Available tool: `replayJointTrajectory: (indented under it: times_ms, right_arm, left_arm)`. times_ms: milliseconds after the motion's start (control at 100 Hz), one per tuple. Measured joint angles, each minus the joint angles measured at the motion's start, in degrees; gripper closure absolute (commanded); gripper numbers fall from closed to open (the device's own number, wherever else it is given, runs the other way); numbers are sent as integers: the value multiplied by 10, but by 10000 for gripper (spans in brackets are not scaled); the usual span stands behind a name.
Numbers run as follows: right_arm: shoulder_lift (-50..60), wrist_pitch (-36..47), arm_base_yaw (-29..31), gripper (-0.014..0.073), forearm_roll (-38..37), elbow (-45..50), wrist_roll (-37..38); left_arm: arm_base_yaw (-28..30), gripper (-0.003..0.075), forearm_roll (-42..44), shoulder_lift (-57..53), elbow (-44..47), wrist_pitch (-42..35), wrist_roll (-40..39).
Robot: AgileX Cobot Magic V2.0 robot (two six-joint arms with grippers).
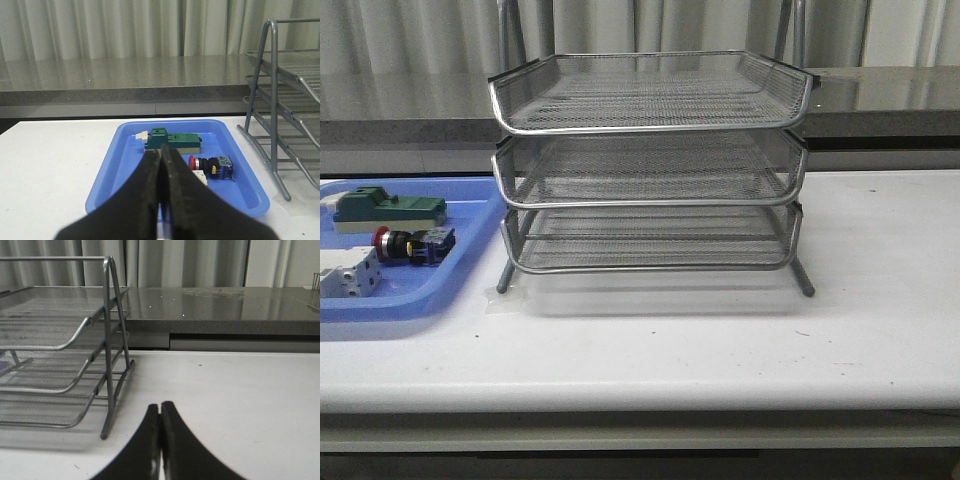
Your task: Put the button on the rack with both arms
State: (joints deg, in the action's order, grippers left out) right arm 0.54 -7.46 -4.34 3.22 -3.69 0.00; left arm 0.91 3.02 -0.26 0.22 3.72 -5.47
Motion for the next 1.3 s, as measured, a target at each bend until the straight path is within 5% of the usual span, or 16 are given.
replayJointTrajectory:
  times_ms: [510, 830, 950, 1140, 1300]
  right_arm:
    - [-273, -301, 0, 692, 44, -301, 0]
    - [-431, -316, 0, 685, 213, -336, 0]
    - [-474, -296, 0, 585, 262, -336, 0]
    - [-523, -251, -1, 235, 320, -336, 0]
    - [-557, -211, -17, 200, 374, -336, -7]
  left_arm:
    - [0, 741, 0, 0, 0, 0, 0]
    - [0, 741, 0, 0, 0, 0, 0]
    - [0, 741, 0, 0, 0, 0, 0]
    - [0, 741, 0, 0, 0, 0, 0]
    - [0, 741, 0, 0, 0, 0, 0]
